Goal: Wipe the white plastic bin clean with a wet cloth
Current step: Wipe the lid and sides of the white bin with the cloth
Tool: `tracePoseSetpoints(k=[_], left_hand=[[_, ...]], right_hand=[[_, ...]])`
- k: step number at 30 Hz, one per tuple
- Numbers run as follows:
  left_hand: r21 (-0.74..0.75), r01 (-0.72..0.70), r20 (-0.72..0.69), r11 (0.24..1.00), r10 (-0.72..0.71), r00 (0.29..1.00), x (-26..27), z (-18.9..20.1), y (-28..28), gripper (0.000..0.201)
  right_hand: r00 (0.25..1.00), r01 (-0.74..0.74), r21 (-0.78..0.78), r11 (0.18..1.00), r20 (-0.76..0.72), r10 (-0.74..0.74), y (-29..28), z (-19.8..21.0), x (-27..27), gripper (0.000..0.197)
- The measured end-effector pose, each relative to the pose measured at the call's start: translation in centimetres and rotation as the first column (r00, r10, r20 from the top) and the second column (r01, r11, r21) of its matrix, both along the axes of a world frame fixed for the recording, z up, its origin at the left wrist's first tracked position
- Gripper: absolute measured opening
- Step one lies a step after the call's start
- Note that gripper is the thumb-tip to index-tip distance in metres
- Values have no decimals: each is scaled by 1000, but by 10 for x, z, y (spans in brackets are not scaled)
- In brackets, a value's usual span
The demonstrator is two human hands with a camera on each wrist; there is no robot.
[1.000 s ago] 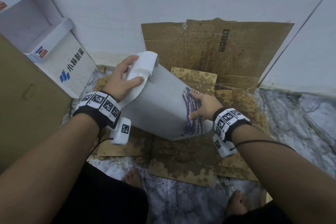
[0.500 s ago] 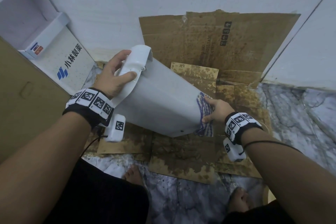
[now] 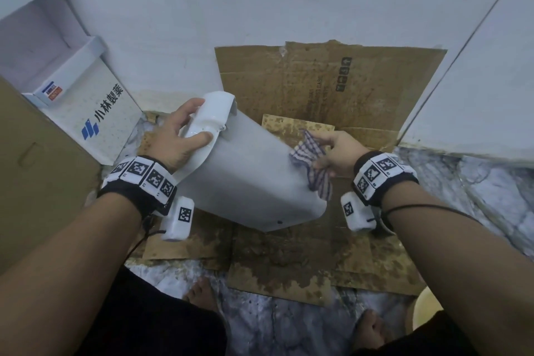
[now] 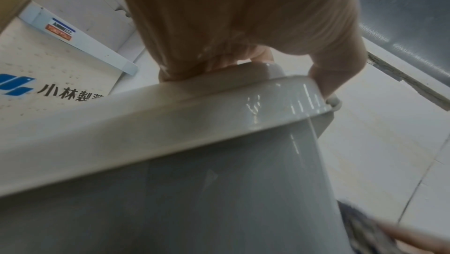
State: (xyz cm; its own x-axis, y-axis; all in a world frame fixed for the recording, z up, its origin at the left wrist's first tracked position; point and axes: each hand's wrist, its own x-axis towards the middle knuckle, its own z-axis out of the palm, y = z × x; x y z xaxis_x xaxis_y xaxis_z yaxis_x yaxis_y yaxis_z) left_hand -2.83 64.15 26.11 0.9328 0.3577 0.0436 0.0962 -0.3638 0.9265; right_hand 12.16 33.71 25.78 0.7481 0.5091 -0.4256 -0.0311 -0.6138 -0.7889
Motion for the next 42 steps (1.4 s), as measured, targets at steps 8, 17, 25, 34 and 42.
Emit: tracePoseSetpoints(k=[8,17,25,34,42], left_hand=[[8,-6,11,1000,6,1000,1,3,-11,67],[61,-1,5,998,0,1000,3,0,-12,65],[43,11,10,999,-11,1000,2,0,-11,66],[27,-13,9,1000,13,1000,0,-2,-7,68],[-32,19,-2,999,-20,1000,-5,-3,7,69]], right_hand=[[984,-45,468,883,-131,119,73,44,-13,80],[890,-115,-88,989,433,142,111,21,-25,73],[836,-350,-260,900,347,426,103,33,-15,84],[850,-354,-314,881,285,443,101,15,2,90],[887,-360,-314,879,178,427,87,-4,12,89]])
